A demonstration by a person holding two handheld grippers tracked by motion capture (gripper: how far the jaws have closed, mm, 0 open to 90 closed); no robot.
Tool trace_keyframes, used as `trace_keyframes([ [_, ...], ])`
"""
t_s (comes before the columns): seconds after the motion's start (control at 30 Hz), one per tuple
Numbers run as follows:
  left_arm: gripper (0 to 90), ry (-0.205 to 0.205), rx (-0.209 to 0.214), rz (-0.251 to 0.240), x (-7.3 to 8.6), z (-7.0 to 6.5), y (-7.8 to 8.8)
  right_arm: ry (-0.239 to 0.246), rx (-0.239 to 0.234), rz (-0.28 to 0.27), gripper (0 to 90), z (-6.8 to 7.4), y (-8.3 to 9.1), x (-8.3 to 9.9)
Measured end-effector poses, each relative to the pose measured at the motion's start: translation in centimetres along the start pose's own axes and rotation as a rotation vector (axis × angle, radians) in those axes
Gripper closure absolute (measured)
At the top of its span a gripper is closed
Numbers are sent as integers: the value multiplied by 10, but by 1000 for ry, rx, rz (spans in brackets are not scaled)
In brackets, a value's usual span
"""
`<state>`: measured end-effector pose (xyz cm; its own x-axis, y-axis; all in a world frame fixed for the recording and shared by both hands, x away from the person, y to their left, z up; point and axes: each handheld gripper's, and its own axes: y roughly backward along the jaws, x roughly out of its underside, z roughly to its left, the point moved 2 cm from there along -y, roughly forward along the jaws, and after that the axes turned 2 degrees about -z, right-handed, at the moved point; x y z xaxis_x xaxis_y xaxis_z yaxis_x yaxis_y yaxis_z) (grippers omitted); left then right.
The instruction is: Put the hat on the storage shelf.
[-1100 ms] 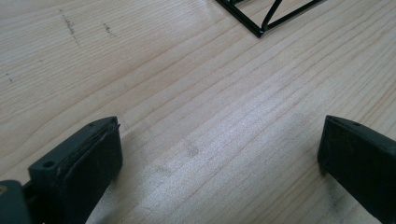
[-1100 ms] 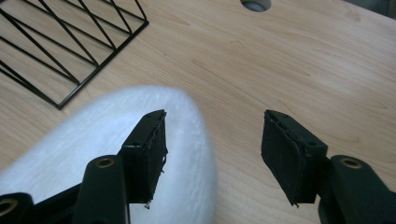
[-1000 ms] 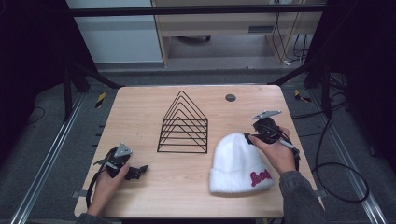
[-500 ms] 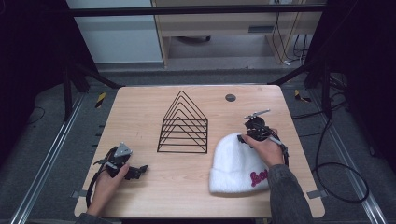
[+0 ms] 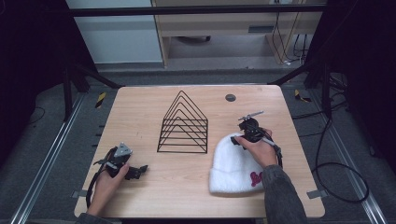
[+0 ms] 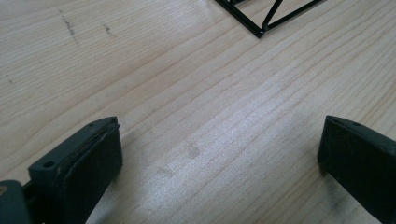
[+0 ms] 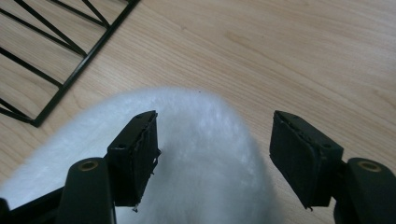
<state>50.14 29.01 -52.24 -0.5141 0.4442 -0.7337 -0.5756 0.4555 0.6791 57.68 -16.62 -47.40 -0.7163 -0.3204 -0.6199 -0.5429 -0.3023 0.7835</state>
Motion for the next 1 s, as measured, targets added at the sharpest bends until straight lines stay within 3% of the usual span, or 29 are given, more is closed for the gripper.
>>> trace_keyframes([
  [0.1, 0, 0, 0, 0, 0, 0, 0, 7, 14, 34, 328, 3, -7, 2],
  [0.23, 0, 0, 0, 0, 0, 0, 0, 10, 11, 57, 427, 6, -9, 5],
  [0.3, 0, 0, 0, 0, 0, 0, 0, 29, 6, 68, 532, 7, -10, 6],
  [0.33, 0, 0, 0, 0, 0, 0, 0, 29, 6, 68, 532, 7, -10, 6],
  [0.43, 0, 0, 0, 0, 0, 0, 0, 80, -20, 62, 719, 11, -6, 6],
  [0.5, 0, 0, 0, 0, 0, 0, 0, 108, -27, 50, 761, 14, 0, 7],
  [0.7, 0, -1, 0, 0, 0, 0, 0, 117, -53, -40, 777, 18, 23, 7],
  [1.0, 0, 8, -11, 1, 0, -1, 0, 153, -70, -213, 780, 32, 82, 14],
])
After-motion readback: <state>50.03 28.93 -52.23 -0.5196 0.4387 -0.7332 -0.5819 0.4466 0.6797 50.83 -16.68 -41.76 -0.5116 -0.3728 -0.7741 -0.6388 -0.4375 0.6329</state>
